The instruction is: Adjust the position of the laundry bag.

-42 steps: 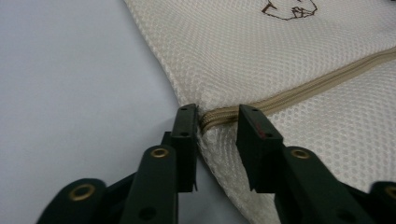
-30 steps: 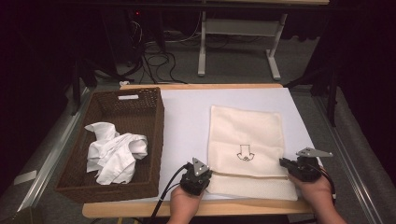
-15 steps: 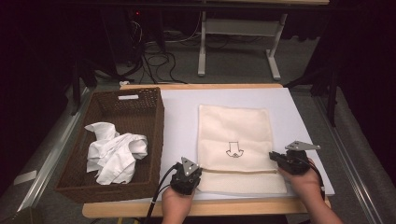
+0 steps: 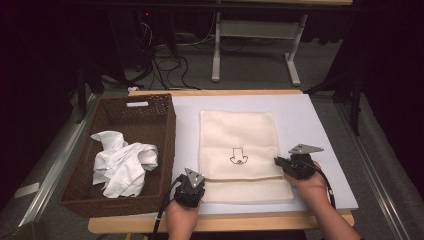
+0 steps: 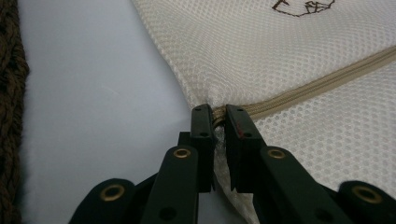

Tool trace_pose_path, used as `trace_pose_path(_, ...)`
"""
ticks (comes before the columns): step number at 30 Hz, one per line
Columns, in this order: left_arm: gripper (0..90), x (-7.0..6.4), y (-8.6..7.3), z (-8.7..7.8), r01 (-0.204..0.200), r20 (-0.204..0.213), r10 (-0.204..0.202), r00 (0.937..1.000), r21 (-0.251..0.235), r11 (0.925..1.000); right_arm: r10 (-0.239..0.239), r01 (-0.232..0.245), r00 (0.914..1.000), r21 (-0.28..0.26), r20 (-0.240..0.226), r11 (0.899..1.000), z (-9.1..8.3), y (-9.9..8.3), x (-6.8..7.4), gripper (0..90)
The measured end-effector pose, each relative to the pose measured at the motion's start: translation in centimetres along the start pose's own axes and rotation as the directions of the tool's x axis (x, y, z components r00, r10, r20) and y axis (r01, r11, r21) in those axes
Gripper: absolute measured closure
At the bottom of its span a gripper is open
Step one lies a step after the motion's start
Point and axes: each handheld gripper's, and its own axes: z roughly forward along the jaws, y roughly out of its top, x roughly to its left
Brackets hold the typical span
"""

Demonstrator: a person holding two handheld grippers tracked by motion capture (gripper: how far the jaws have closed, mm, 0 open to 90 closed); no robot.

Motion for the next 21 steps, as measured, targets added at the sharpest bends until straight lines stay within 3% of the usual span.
trace_pose_path(4, 78.2, 0.1, 0.0, 0.0, 0.015, -0.002, -0.015, 0.9999, -0.002, 0.9999, 0.002, -0.002, 1.0000, 0.004, -0.004, 1.000, 0.0, -0.1, -0.1, 83.9)
trace_pose_path(11, 60.0, 0.2, 0.0, -0.2, 0.027, -0.012, -0.027, 0.9996, -0.033, 0.9991, 0.018, -0.017, 0.9998, -0.034, 0.003, 0.999, -0.6, -0.3, -0.4, 69.5)
trace_pose_path(16, 56.5, -0.2, 0.2, -0.5, 0.011, -0.012, -0.011, 0.9999, -0.058, 0.9982, 0.024, -0.023, 0.9996, -0.068, 0.014, 0.997, -1.7, -0.4, -0.5, 66.7)
trace_pose_path(21, 55.4, -0.3, 0.1, 0.0, 0.010, -0.005, -0.010, 0.9999, -0.034, 0.9994, 0.025, -0.023, 0.9995, -0.078, 0.017, 0.997, -2.6, -0.7, -0.6, 66.9)
